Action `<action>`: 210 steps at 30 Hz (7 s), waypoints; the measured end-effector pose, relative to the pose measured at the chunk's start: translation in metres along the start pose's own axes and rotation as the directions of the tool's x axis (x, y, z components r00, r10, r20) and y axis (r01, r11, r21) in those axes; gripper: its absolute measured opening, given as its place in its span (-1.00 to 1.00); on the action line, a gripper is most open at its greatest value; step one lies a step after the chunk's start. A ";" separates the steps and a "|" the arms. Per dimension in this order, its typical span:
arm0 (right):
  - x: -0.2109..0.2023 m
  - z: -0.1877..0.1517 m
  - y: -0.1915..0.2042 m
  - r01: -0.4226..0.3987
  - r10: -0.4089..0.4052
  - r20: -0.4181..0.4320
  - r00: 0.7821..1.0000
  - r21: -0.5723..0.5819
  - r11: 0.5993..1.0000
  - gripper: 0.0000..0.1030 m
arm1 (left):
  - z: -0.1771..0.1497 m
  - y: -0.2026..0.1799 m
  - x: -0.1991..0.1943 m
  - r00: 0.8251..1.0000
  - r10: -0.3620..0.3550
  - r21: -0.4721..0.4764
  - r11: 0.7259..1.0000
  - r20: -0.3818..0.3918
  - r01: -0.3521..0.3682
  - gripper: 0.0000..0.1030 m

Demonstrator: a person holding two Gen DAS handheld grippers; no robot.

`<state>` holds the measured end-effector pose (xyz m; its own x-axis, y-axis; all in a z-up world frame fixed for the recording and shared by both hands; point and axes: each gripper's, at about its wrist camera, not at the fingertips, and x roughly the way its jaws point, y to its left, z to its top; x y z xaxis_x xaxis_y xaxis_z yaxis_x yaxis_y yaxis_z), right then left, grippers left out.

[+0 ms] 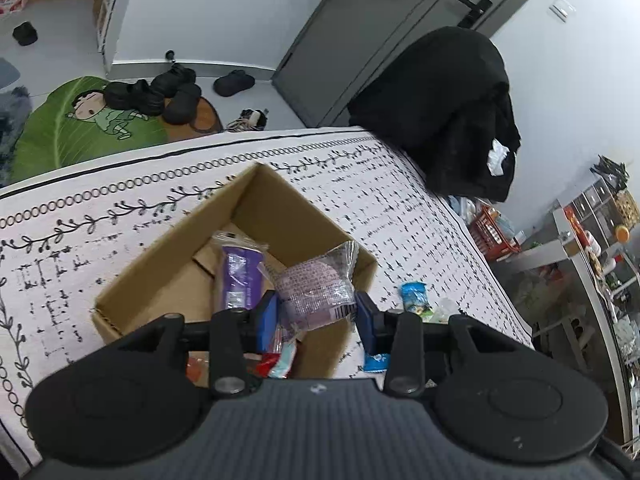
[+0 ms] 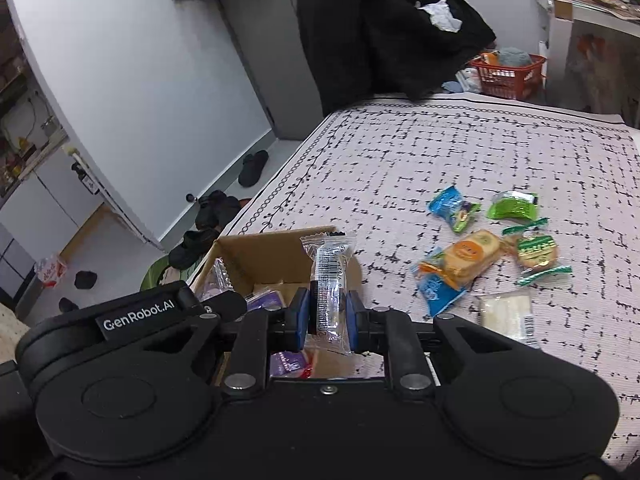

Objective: Organize snacks
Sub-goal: 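Carry the purple packet and clear tube over the box and open both tools, then move both tools back over the remaining snacks, then grasp the white sandwich packet with the left tool while the right grasps the green biscuit packet, then carry the sandwich and green biscuit over the box and open both tools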

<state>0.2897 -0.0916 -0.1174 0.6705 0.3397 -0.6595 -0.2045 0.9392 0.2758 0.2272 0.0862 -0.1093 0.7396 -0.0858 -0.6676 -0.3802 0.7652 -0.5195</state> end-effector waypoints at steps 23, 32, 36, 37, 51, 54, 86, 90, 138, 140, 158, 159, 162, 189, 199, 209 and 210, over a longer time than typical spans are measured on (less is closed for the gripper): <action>0.039 0.006 0.029 0.004 -0.005 -0.012 1.000 -0.052 0.999 -0.22 | 0.026 0.056 0.007 0.994 0.110 -0.200 0.974 0.021 -0.104 0.00; 0.025 0.003 0.000 0.028 -0.028 -0.018 0.999 -0.010 1.000 0.00 | 0.023 0.052 0.010 0.991 0.134 -0.207 0.969 -0.007 -0.133 0.35; 0.016 0.003 -0.016 0.041 -0.041 -0.012 0.999 -0.002 0.999 0.15 | 0.018 0.046 0.007 0.991 0.137 -0.181 0.974 -0.005 -0.136 0.54; 0.013 0.003 -0.021 0.050 -0.050 -0.008 0.999 -0.002 0.999 0.18 | 0.017 0.045 0.007 0.991 0.136 -0.176 0.975 -0.002 -0.134 0.58; -0.015 0.002 -0.086 0.136 -0.136 0.005 0.991 0.031 0.990 0.38 | -0.001 0.002 0.010 1.000 -0.002 -0.038 0.999 -0.007 0.002 1.00; -0.018 0.003 -0.098 0.148 -0.148 0.006 0.989 0.033 0.988 0.39 | -0.003 -0.005 0.011 1.000 -0.006 -0.010 1.000 -0.004 0.006 1.00; -0.004 0.002 -0.218 0.012 -0.004 -0.036 0.999 0.245 0.969 0.52 | -0.052 -0.113 0.025 0.998 0.059 0.399 0.914 0.030 -0.066 0.99; 0.003 0.003 -0.228 -0.027 0.039 -0.036 0.999 0.287 0.957 0.52 | -0.056 -0.122 0.029 0.996 0.084 0.420 0.904 0.015 -0.083 0.99; 0.081 0.025 -0.250 -0.065 0.093 -0.097 0.991 0.261 0.963 0.51 | -0.137 -0.143 0.143 0.949 0.236 0.368 0.918 -0.211 -0.147 -0.06; 0.085 0.028 -0.244 -0.057 0.081 -0.095 0.992 0.235 0.970 0.50 | -0.134 -0.138 0.140 0.947 0.248 0.361 0.918 -0.205 -0.162 -0.06; 0.091 0.019 -0.212 0.068 -0.066 -0.087 0.994 0.019 0.997 -0.50 | -0.098 -0.117 0.105 0.950 0.287 0.305 0.922 -0.124 -0.239 -0.07; 0.090 0.019 -0.211 0.064 -0.062 -0.082 0.995 0.021 0.998 -0.59 | -0.096 -0.117 0.102 0.950 0.287 0.303 0.922 -0.121 -0.240 -0.07; 0.083 0.019 -0.208 0.044 -0.043 -0.055 0.998 0.019 0.999 -0.66 | -0.092 -0.117 0.092 0.953 0.283 0.300 0.923 -0.105 -0.241 -0.07; 0.027 0.033 -0.181 -0.190 0.183 0.085 0.979 0.088 0.978 -0.73 | -0.043 -0.102 -0.001 0.966 0.253 0.230 0.938 0.058 -0.260 -0.07; 0.008 0.043 -0.144 -0.308 0.296 0.130 0.946 0.093 0.947 -0.74 | -0.007 -0.067 -0.023 0.940 0.323 0.176 0.925 0.105 -0.338 -0.07; 0.008 0.051 -0.096 -0.395 0.384 0.127 0.914 0.067 0.916 -0.74 | 0.009 -0.049 -0.021 0.928 0.361 0.155 0.915 0.096 -0.372 -0.07; 0.012 0.051 -0.092 -0.399 0.389 0.122 0.913 0.071 0.914 -0.74 | 0.010 -0.047 -0.020 0.926 0.366 0.151 0.914 0.092 -0.376 -0.07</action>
<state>0.3529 -0.1770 -0.1147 0.6195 0.6697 -0.4096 -0.4038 0.7192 0.5654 0.2357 0.0583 -0.0664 0.5967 0.2590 -0.7596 -0.5420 0.8280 -0.1434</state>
